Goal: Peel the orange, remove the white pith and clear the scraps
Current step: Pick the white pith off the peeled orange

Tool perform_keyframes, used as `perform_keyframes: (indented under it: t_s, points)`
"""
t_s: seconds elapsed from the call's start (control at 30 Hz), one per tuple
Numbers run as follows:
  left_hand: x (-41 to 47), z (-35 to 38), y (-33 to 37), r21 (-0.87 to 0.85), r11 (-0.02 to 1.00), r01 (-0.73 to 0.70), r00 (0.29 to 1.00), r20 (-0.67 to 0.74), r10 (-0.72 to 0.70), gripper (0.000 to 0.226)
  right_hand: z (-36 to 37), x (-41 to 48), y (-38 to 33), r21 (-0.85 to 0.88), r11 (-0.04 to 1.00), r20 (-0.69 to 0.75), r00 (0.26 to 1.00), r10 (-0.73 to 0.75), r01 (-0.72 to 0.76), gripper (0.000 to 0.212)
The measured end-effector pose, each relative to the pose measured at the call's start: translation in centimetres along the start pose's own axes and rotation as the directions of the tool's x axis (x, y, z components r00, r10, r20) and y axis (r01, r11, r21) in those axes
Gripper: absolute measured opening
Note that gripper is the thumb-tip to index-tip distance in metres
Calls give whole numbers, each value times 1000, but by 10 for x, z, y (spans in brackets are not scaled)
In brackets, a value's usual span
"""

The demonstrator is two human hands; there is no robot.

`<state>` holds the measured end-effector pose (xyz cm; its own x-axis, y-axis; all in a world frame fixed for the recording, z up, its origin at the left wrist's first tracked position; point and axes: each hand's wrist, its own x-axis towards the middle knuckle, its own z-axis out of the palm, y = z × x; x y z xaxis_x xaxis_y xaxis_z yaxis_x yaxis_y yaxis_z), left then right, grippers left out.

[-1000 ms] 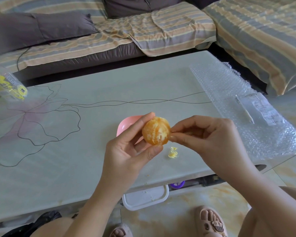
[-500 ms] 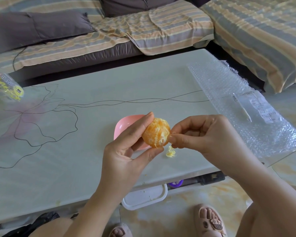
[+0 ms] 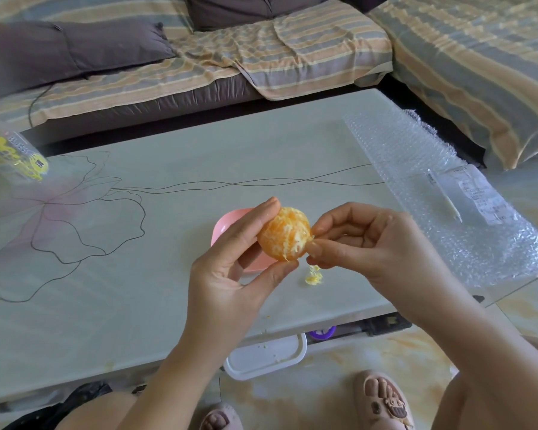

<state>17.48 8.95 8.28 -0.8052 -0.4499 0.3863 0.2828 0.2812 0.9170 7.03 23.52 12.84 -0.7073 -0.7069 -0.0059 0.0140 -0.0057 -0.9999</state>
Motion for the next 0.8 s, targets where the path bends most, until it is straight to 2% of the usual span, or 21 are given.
perform_keyframes:
  t_s: [0.33,0.47,0.67,0.8]
  points:
    - [-1,0,5,194,973,-122,992,50,114,61,-4,0,0,-43,998,10,999,49,-48,6]
    - [-1,2,2,266,950,-165,986,42,160,59,-1,1,4,-130,991,-60,998,27,-35,14]
    - [-2,6,2,240,961,-135,990,4,138,60,9,-4,3,-225,973,-143,987,-78,44,6]
    - [-3,10,3,162,986,-44,998,-41,51,58,11,-3,8,-284,955,-155,979,-129,80,14]
